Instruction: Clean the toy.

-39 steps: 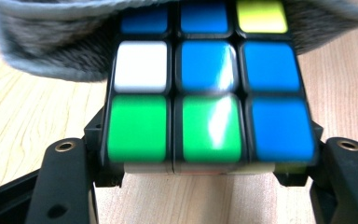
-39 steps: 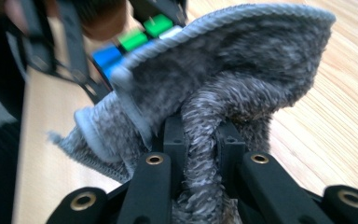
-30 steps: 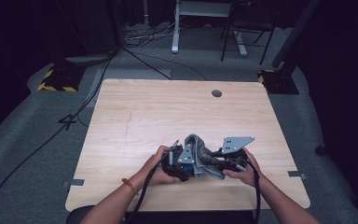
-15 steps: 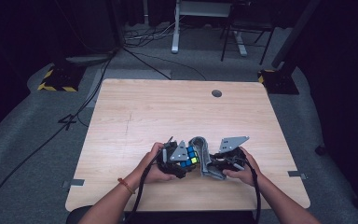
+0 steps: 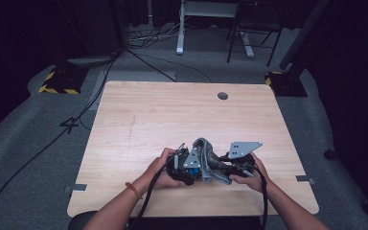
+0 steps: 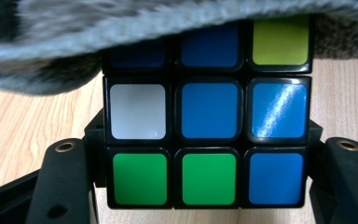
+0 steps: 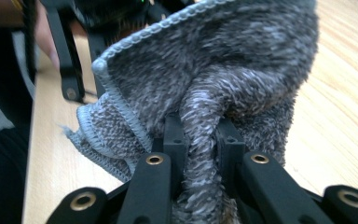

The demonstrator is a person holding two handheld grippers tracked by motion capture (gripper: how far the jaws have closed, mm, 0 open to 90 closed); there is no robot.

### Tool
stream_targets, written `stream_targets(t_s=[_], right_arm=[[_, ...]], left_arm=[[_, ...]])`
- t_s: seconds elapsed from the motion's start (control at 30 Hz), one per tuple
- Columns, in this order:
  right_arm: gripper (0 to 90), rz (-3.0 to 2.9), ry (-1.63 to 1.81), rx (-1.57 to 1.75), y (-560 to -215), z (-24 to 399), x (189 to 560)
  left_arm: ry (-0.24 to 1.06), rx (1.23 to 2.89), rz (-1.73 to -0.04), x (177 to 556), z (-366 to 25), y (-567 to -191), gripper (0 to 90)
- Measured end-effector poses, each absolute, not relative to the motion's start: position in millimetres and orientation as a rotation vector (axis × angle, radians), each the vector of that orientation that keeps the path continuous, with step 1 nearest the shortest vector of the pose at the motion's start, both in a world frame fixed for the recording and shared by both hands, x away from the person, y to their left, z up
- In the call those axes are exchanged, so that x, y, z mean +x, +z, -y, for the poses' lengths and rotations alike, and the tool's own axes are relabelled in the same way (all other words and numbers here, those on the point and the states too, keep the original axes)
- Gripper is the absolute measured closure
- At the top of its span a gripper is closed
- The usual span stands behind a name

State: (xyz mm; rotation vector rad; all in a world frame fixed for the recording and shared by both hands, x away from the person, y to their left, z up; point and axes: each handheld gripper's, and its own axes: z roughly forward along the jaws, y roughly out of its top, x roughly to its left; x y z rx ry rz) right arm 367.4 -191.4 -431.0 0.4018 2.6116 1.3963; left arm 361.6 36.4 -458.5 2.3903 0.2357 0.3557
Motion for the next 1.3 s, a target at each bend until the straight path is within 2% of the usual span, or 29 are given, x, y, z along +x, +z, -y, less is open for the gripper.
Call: stream_targets(t_s=[0.27, 0.5, 0.83, 1.07, 1.3], right_arm=[[79.2, -2.688, 1.22, 0.432, -445.3, 190.2, 375.8], [79.0, -2.732, 1.228, 0.429, -449.6, 192.3, 376.2], [79.1, -2.657, 1.313, 0.394, -434.6, 193.2, 367.0], [78.6, -2.613, 1.42, 0.379, -429.3, 196.1, 367.0], [78.7, -2.652, 1.286, 0.43, -438.6, 193.5, 373.7]], left_arm=[[0.362, 2.346, -0.222, 356.9, -43.9, -448.3, 33.6], [0.36, 2.276, -0.232, 357.2, -53.3, -436.8, 33.6], [0.39, 2.334, -0.229, 357.5, -49.3, -442.1, 33.6], [0.335, 2.358, -0.203, 353.5, -42.1, -447.9, 33.6], [0.326, 2.298, -0.203, 352.2, -47.3, -439.9, 33.6]])
